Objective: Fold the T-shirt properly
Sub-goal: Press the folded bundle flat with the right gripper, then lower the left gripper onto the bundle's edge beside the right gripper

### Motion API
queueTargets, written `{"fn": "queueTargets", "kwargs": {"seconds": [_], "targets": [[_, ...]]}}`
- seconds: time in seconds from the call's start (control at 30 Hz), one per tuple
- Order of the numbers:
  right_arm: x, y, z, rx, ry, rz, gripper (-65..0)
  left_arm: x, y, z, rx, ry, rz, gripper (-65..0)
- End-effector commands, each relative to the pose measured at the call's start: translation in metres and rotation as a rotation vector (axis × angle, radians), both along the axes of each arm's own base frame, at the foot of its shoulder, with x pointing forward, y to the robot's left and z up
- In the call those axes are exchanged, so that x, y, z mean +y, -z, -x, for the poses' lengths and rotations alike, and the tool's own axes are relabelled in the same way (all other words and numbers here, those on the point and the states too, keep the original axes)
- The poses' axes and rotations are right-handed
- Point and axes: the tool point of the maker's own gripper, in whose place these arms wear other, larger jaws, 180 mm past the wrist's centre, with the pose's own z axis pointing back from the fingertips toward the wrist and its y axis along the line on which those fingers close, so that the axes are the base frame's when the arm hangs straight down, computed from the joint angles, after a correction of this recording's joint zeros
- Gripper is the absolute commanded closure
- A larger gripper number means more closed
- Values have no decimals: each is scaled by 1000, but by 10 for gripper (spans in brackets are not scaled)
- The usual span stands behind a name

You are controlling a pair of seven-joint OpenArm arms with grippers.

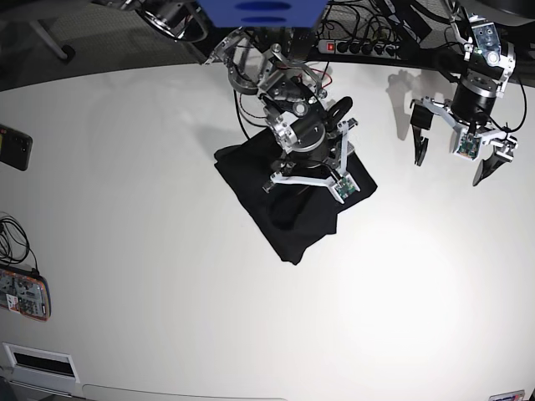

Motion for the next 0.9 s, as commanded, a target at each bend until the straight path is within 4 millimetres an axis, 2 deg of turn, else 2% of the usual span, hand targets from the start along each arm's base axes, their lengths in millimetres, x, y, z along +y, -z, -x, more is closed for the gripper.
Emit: {"fn": "queueTargets", "kwargs": {"seconds": [0.0, 0.07, 0.13, 0.23, 0.33, 0.47, 0.53, 0.67, 0.87], "targets": [[11, -14, -7, -28, -4, -51, -397, 0, -13, -4, -46, 6, -2, -644], [10, -5, -3, 2, -6, -43, -453, 0, -13, -4, -46, 6, -2, -644], [3, 6, 0, 20, -8, -11, -456, 0, -13, -4, -46, 6, -2, -644], [2, 9, 1, 23, -8, -5, -457, 0, -12, -3, -44, 6, -4, -644], [6, 3, 0, 1, -18, -24, -457, 0, -12, -3, -44, 6, -4, -644], [30, -26, 1, -97, -81, -109, -457, 4, -13, -3, -44, -3, -10, -644], [34, -38, -2, -143, -96, -142, -457, 10, -16, -3, -52, -19, -16, -644], [36, -49, 3, -203, -143, -162, -457, 28, -22, 1, -61, -63, -45, -644], [46, -49, 15, -204, -190, -166, -457, 51, -30, 8, -73, -120, -82, -644]]}}
